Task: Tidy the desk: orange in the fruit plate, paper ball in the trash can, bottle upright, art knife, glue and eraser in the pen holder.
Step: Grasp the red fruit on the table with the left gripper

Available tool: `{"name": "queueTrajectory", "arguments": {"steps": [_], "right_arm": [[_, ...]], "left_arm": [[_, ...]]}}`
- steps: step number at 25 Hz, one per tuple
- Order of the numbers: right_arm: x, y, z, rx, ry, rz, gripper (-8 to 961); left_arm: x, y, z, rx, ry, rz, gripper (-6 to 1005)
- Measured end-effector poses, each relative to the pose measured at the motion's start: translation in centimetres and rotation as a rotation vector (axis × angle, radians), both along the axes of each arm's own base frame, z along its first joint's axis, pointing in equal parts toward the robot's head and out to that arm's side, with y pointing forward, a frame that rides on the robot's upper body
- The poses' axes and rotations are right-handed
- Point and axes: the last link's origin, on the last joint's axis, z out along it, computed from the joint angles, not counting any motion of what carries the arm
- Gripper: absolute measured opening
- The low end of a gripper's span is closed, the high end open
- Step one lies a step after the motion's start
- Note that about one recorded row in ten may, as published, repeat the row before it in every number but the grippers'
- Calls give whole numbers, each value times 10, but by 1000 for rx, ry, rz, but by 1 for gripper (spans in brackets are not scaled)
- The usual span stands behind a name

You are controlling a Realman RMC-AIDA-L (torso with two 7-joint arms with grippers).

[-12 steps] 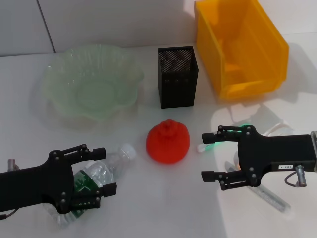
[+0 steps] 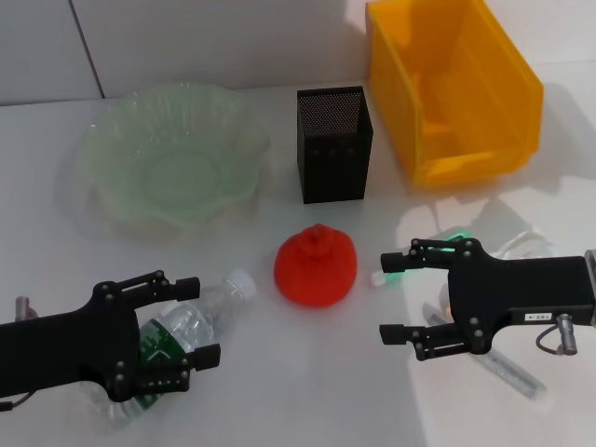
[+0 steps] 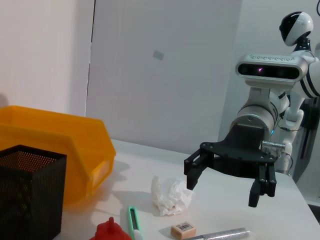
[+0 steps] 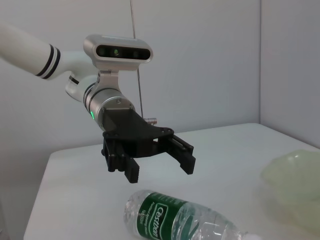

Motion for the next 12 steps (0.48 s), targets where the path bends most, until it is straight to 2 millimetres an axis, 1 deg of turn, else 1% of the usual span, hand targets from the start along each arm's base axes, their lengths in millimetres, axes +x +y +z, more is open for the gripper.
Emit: {"name": "queueTrajectory", "arguments": {"steps": [6, 8, 9, 10, 11, 12], "right_arm": [[5, 1, 7, 58, 33, -38, 826], [10, 0, 18, 95, 50, -67, 826], [10, 0, 18, 95, 50, -67, 826], [15, -3, 27, 128, 54, -88, 826], [15, -3, 27, 128, 54, -88, 826], [19, -5, 32, 147, 55, -98, 827]], "left_arm": [[-4, 0, 4, 55, -17, 17, 825], [-5, 1, 6, 71, -22, 23, 825], [-5, 1, 6, 71, -22, 23, 825], [-5, 1, 7, 73, -22, 24, 825], [-5, 1, 7, 76, -22, 25, 825], [-5, 1, 7, 79, -22, 25, 825]]}}
